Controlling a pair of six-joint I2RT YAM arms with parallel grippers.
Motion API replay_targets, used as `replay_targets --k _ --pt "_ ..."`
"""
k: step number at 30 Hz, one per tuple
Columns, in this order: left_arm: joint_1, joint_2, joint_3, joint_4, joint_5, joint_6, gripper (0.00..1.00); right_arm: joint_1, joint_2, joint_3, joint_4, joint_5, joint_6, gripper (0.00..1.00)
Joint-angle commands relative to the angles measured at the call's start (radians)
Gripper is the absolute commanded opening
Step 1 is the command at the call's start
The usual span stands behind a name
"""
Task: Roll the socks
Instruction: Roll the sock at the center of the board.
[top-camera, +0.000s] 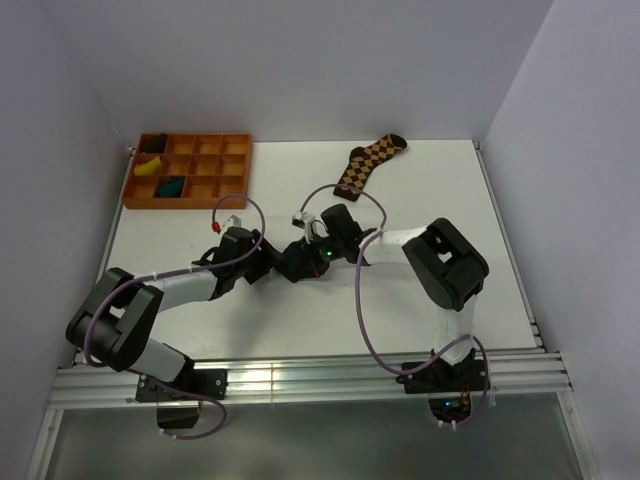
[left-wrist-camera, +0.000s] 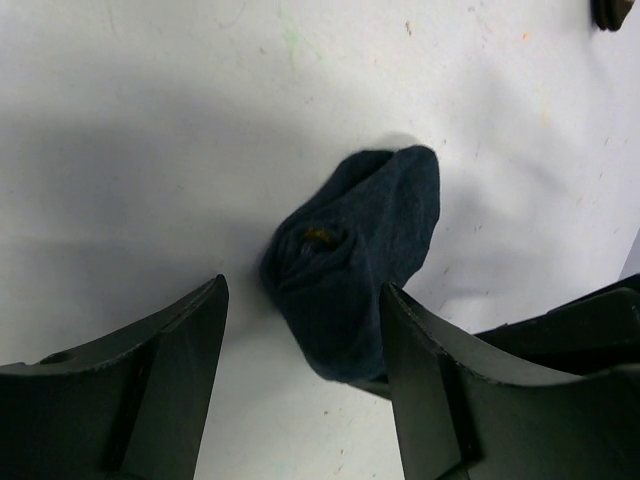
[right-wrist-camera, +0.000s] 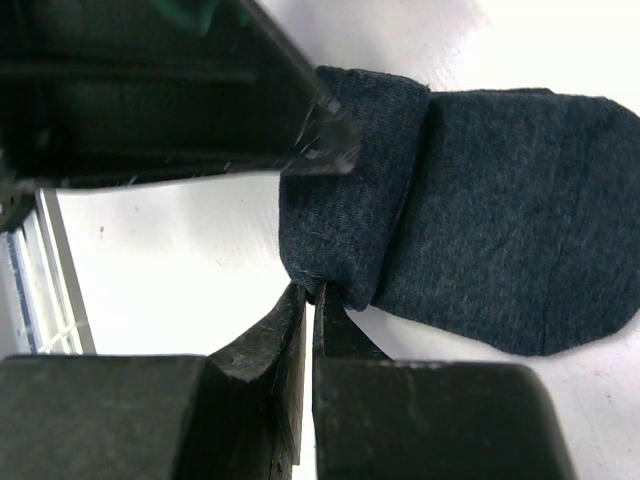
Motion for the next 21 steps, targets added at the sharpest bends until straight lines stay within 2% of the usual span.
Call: replay_targets --k 1,4,11,21 --pt "0.010 0.021 0.036 0.030 -0.007 -0.006 0.67 -0.002 0.040 0.012 -0.142 -0.012 -0.030 0.00" --pt "0.012 0.042 0.056 -0.006 -0.041 0.000 0.65 -0.004 0.044 0.027 -0.173 -0.015 -0.038 0.00" --pt "0.012 0.065 0.064 -0.018 -0.021 0.003 0.60 -0.011 0.072 0.050 -0.184 -0.038 -0.020 0.00" --pt "0.012 0.067 0.041 -0.044 0.004 0.016 0.49 -0.031 0.121 0.089 -0.202 -0.052 0.007 0.00"
